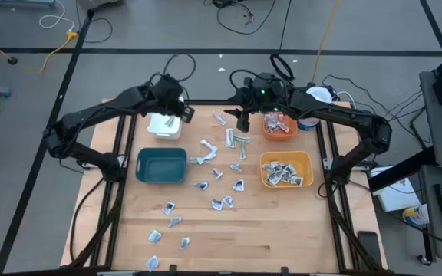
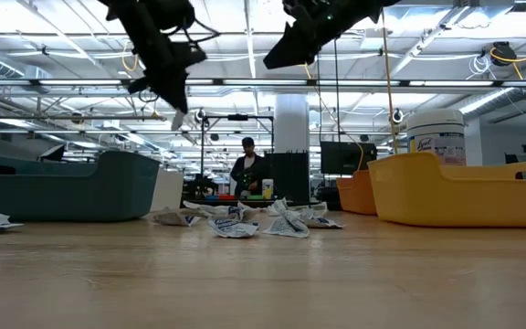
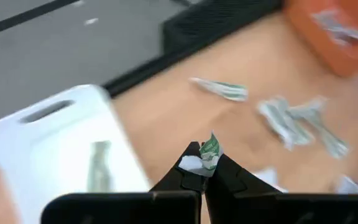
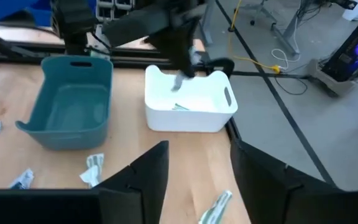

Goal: Pick & Place First Aid Supplies
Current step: Put the bandage into the white bin

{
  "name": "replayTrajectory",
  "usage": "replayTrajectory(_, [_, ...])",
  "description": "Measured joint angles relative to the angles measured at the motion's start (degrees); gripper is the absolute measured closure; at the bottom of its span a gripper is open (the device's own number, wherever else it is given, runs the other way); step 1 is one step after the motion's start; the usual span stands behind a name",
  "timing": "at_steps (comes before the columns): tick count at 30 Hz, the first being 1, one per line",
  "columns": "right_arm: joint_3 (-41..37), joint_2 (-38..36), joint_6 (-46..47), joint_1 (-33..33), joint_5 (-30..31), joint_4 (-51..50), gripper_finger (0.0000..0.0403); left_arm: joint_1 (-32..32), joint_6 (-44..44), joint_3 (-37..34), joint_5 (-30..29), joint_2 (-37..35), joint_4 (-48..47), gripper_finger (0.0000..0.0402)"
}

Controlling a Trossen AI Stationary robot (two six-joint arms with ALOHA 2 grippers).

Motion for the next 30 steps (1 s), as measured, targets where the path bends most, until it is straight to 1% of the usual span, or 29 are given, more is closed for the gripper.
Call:
replayTrajectory(3, [0.0,0.0,-1.5,-0.1,0.0,0.2,0.0230,3.8,-2.2,0.5,-0.5,1.5,-4.6,0.0400])
replayTrajectory(9, [0.0,0.0,-4.5,0.0,0.0,0.2,0.0232,10.2,-5.5,0.7,0.1,6.7,-7.4,0.0401])
replayTrajectory(12, [0.0,0.0,-5.1,0.0,0.0,0.1,0.0233,12.1,-5.9,0.7,1.8,9.8,-7.4,0.0401])
replayTrajectory(16, [0.0,0.0,-5.2,0.0,0.0,0.1,0.0232,13.5,-7.1,0.7,2.0,13.4,-7.6,0.0400])
replayTrajectory(18, [0.0,0.0,-5.2,0.0,0.0,0.1,0.0232,14.1,-7.1,0.7,2.0,14.5,-7.9,0.0391])
replayTrajectory(21, [0.0,0.0,-5.2,0.0,0.0,0.1,0.0232,14.4,-6.9,0.7,1.9,15.3,-8.4,0.0360])
replayTrajectory(23, [0.0,0.0,-5.2,0.0,0.0,-0.1,0.0232,14.3,-5.3,0.6,2.8,15.4,-8.8,0.0330])
replayTrajectory(28, [0.0,0.0,-5.2,0.0,-0.1,-1.2,0.0231,14.3,-3.1,0.6,3.1,15.4,-9.2,0.0240])
replayTrajectory(30, [0.0,0.0,-5.2,0.0,0.0,-2.1,0.0232,14.4,-0.5,0.6,4.8,15.3,-9.1,0.0204])
